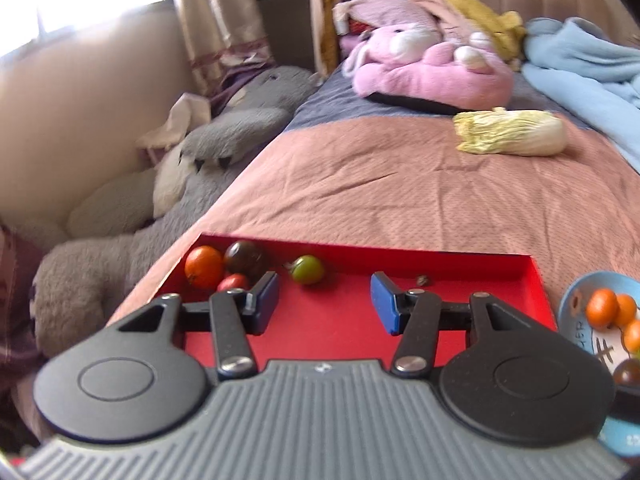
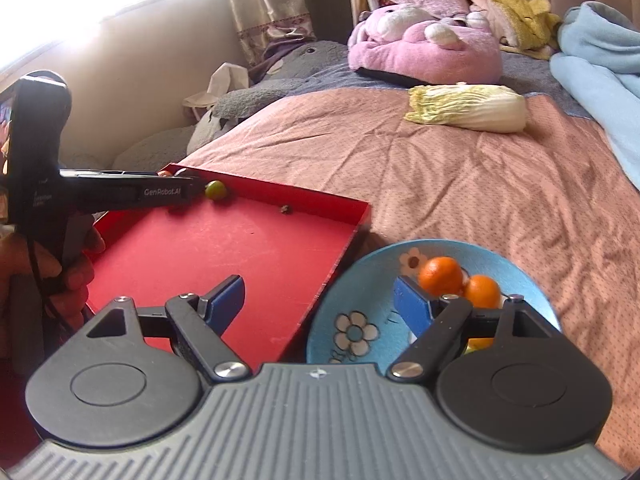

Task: Organize fruits
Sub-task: 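Move both grippers back over the red tray, then grasp the green tomato in the tray with the right gripper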

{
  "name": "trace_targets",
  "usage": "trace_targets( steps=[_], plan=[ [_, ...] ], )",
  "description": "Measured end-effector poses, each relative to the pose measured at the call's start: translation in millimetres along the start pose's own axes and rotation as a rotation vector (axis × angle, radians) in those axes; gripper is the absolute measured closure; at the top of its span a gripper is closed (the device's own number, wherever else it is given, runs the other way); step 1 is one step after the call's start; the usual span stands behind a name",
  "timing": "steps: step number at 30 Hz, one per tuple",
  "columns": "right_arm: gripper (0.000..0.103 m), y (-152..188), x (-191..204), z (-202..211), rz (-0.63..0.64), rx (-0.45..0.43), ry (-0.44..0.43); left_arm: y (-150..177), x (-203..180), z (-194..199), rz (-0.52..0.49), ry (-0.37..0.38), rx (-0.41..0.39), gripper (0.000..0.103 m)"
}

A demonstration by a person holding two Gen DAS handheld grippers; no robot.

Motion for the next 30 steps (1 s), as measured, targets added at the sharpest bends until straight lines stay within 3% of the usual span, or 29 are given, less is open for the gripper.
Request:
trace_targets(
  steps=[11,23,26,30],
  plan=[
    [0.018,-31,33,-41,0.066,0.002,-0.063,9,20,-4,0.082,-0.064,0.050,0.049],
    [0.019,-62,57,-90,0.106,-0.012,-0.097,8,38,11,0.128,-0.111,-0.016,0.049],
    [0.023,-72,68,-107,0.135,-0.030,-0.102,4,51,11,0.186,-0.142,-0.021,0.049],
    [0.038,-85,81,-137,0.151,-0.034,-0.119,1,69,5,0.277,-0.210,-0.005,0.050]
  ],
)
Point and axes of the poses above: each gripper's, at about its wrist camera, not at the fingertips, and z roughly against the way its jaws point, x to its left, y to its underside, the point moved 2 cm from there along -z, roughly the way its jaws point, and after that the axes turned 15 degrees about z, right-handed, at the moved point
